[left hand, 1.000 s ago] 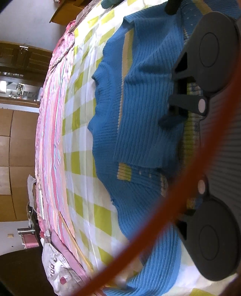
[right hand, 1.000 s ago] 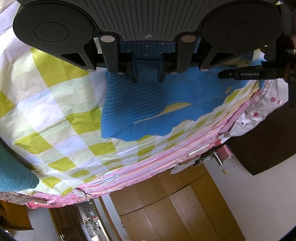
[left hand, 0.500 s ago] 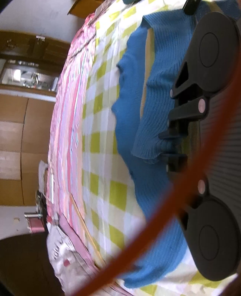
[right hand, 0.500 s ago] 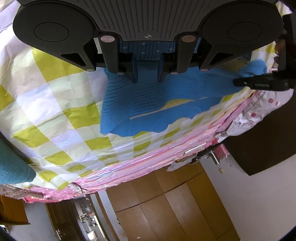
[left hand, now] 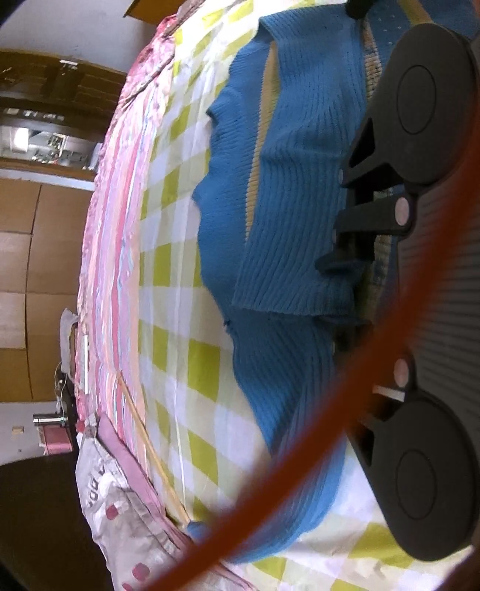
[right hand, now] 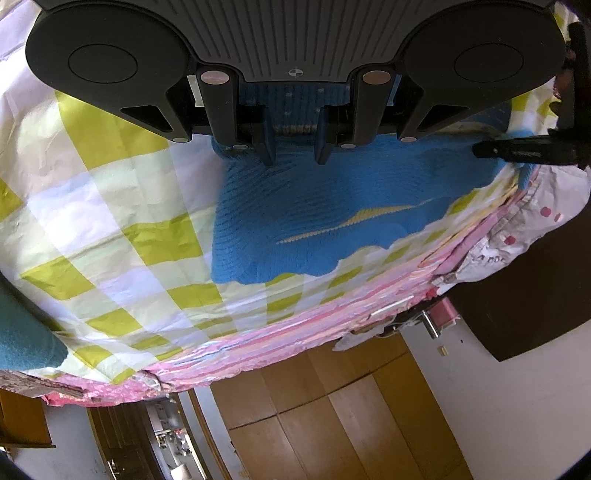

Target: Fold small clothes

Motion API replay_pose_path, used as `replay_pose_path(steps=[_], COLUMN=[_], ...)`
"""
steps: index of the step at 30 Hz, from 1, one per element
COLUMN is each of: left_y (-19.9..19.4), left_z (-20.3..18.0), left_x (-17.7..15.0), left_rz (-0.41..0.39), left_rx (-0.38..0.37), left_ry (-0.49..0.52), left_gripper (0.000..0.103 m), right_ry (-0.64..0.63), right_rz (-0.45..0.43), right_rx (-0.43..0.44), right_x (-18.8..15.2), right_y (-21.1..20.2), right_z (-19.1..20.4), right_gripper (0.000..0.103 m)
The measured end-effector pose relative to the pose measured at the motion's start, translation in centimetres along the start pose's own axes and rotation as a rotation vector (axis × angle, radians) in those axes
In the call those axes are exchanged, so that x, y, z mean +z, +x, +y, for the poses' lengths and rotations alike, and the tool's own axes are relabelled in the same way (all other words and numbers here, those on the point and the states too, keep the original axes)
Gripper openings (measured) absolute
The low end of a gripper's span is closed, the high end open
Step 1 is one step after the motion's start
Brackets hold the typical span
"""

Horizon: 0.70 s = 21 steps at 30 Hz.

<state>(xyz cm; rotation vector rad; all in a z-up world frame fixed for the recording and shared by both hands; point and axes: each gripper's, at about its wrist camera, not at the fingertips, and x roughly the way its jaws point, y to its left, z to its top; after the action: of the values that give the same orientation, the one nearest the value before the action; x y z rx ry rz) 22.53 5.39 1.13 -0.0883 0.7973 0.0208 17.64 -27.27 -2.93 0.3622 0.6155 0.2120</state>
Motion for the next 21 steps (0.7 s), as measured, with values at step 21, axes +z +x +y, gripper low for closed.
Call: replay_pose_path(steps=[21], left_y=[0.1], left_z=[1.1], left_x=[-0.4], left_rz=[-0.019], left_rx=[0.066], left_ry=[-0.017], left_gripper=[0.035], right_ry=[-0.004], right_rz=[0.009], right_rx=[-0.004], right_x=[-0.4], right_y=[0.3], right_z=[-0.2], right_gripper=[0.024])
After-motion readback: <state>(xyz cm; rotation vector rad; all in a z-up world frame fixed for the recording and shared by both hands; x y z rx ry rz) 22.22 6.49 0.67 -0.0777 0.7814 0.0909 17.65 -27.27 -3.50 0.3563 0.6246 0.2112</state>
